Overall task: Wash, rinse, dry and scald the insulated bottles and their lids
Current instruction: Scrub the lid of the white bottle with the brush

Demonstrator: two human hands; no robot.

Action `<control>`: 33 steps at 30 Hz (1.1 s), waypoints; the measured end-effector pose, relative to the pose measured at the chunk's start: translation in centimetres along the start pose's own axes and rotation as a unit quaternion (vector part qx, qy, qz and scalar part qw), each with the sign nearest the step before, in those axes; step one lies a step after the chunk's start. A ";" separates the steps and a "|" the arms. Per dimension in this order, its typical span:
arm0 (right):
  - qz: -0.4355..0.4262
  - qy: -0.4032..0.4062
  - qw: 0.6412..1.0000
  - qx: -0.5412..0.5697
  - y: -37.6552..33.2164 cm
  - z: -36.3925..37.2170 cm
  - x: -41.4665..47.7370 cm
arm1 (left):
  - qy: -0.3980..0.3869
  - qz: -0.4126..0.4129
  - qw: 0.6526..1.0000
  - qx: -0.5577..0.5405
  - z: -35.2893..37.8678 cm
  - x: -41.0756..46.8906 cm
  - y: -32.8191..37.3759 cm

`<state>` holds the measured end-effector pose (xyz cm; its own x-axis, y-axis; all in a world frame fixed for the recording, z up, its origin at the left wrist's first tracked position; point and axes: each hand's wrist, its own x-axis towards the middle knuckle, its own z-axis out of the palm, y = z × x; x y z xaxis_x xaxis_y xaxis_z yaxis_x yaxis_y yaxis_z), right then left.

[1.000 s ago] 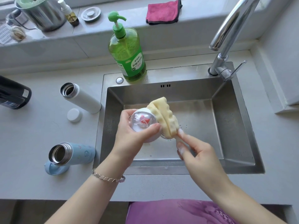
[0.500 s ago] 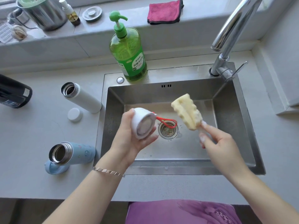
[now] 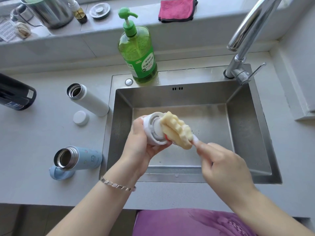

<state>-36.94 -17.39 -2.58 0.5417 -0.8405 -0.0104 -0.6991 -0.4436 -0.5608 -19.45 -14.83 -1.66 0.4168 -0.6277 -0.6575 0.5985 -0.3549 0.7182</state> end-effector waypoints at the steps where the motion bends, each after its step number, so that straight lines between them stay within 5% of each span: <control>1: 0.001 0.008 1.000 -0.024 -0.1 -0.4 0.4 | -0.003 0.016 0.999 0.033 0.0 0.0 0.0; 4: 0.010 -0.010 0.996 -0.084 -0.4 -1.4 1.6 | -0.013 0.037 0.995 0.088 0.2 -0.2 -0.1; 8: -0.027 -0.060 0.989 -0.130 -0.9 -2.4 0.7 | 0.022 0.051 0.998 0.033 -0.1 0.2 0.8; 17: -0.060 -0.094 0.988 -0.104 -1.3 -3.1 0.2 | 0.015 0.125 0.989 0.083 0.2 0.0 0.6; 26: 0.109 -0.266 0.936 0.203 -0.4 -4.4 1.4 | -0.003 0.145 0.980 0.137 -0.7 0.1 -0.6; 33: 0.101 -0.199 0.974 0.028 0.1 -3.8 2.3 | -0.019 0.177 0.970 0.163 -0.6 -0.1 -1.0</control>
<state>-37.52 -20.57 0.53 0.5419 -0.7162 -0.4397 -0.7897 -0.2549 -0.5580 -19.67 -13.97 -2.45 0.5280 -0.7725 -0.3527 0.1715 -0.3097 0.9352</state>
